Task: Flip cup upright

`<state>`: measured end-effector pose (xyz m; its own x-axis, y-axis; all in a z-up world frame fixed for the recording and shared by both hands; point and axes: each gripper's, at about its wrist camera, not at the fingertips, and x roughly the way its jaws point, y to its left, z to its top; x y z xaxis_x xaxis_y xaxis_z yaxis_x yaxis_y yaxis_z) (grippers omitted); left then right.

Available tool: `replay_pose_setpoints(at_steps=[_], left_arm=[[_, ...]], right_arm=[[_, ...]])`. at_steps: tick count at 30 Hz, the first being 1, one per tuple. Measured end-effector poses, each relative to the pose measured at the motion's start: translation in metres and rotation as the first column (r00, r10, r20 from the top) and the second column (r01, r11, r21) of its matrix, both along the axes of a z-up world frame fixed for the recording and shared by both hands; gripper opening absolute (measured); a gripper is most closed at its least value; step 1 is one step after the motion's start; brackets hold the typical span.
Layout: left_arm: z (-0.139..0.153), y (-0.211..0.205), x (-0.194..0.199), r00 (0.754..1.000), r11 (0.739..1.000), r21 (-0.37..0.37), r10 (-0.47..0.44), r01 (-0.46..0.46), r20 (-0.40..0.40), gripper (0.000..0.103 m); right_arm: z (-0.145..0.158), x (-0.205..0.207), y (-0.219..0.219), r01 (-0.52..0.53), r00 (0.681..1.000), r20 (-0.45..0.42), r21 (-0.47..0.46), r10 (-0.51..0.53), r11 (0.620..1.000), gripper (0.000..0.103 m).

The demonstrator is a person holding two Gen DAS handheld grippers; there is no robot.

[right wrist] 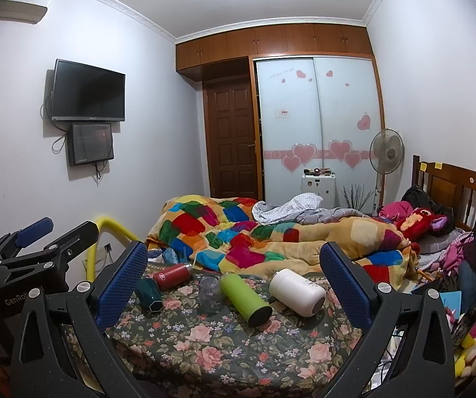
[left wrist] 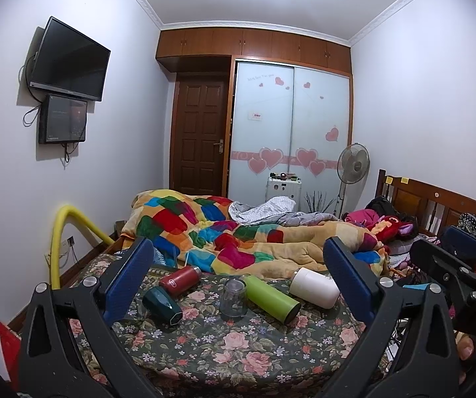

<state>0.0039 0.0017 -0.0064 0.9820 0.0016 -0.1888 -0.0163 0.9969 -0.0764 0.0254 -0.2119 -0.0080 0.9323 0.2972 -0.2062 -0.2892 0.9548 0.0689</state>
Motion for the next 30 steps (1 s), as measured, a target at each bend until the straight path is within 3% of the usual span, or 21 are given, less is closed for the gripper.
replay_pose_setpoints(at_steps=[30], left_arm=[[-0.0054, 0.0086, -0.0011, 1.000, 1.000, -0.005, 0.018, -0.018, -0.003, 0.103]], right_arm=[[0.0011, -0.0017, 0.0005, 0.001, 1.000, 0.001, -0.006, -0.001, 1.000, 0.103]])
